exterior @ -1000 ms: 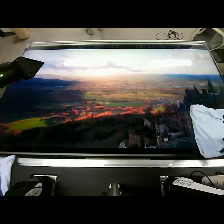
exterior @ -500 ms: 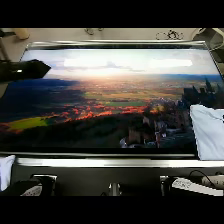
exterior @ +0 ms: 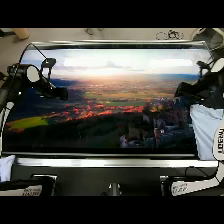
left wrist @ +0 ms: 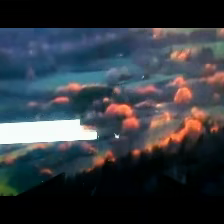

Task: Fold the shirts.

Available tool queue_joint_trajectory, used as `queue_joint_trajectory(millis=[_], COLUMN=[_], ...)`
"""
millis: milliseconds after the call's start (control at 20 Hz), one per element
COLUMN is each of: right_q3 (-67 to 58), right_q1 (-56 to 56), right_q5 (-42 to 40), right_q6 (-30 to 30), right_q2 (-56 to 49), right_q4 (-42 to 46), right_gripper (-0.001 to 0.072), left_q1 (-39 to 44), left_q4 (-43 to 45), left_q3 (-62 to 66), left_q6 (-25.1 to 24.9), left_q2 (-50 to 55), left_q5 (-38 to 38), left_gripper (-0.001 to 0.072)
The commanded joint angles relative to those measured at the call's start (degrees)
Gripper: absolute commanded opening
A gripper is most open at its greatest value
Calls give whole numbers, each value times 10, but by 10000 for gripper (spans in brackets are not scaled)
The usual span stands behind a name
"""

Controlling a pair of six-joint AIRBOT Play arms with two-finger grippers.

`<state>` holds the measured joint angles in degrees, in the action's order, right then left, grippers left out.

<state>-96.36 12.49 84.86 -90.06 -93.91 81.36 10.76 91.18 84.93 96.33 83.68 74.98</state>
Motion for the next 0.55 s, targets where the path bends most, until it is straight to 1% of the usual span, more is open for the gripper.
queue_joint_trajectory(millis=[0, 500], right_q3=[-3, -3], right_q1=[-29, -29], right_q5=[25, 27], right_q6=[-12, -12], right_q2=[-12, -12], right_q4=[3, 3], right_gripper=[670, 670], left_q1=[3, 4], left_q4=[8, 7], left_q3=[-25, -25], left_q6=[23, 23], left_q2=[-4, -1], left_q5=[-24, -26], left_gripper=[651, 651])
